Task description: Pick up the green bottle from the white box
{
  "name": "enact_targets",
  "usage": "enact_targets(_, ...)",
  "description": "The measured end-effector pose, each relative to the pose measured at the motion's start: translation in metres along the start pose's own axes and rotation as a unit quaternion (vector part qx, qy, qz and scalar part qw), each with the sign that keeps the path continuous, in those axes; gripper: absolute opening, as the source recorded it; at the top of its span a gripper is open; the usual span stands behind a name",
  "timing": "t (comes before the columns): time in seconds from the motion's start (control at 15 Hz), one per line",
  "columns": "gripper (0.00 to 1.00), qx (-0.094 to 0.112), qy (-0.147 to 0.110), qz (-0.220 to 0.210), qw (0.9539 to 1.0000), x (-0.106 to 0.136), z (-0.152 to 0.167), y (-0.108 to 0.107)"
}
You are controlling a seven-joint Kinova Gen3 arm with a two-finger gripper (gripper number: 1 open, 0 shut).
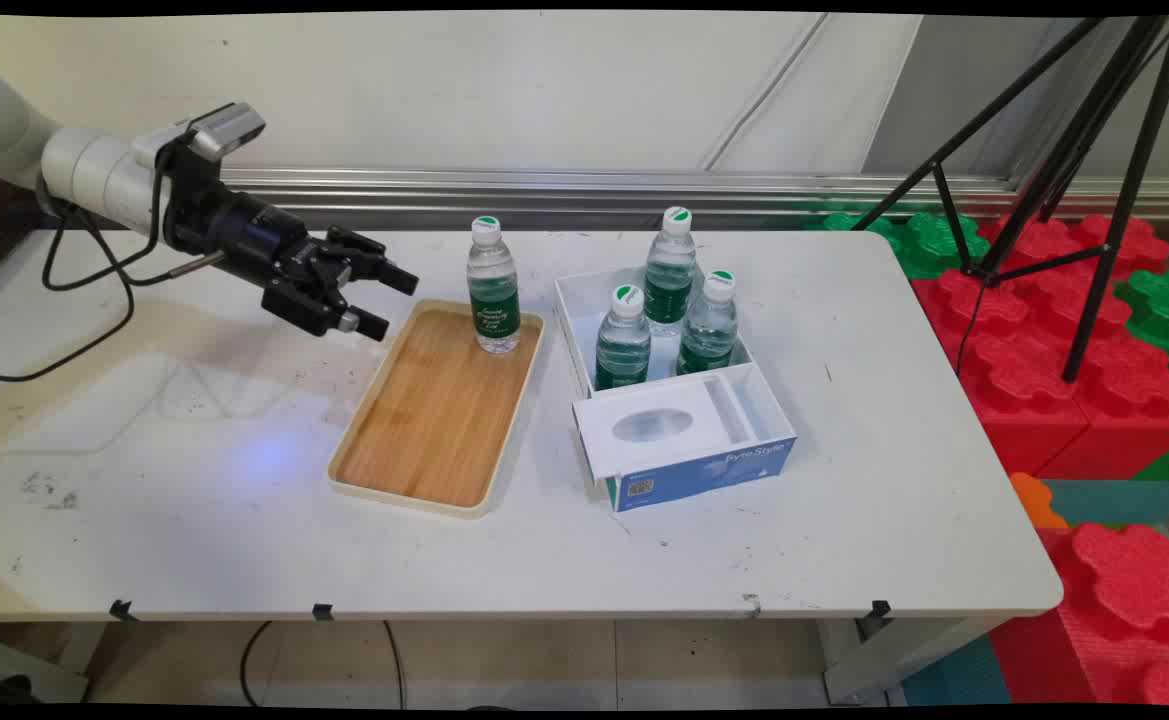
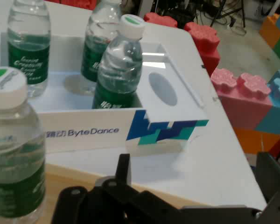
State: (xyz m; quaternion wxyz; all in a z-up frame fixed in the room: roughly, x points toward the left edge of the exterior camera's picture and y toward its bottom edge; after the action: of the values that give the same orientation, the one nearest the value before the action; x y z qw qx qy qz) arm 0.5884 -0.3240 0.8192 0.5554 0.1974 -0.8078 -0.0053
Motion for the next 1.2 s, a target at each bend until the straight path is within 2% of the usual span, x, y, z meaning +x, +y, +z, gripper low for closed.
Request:
enact_targets(0.2,1.00,-0.010,0.009,-0.006,0.9999,0.004,0.017,0.008)
enact_targets(0.53,1.00,-0.013,0.019,-0.006,0.9997,0.006,0.041,0.009)
enact_targets(1.2,1.00,-0.013,0.034,0.015,0.9992,0.005,0.105,-0.013)
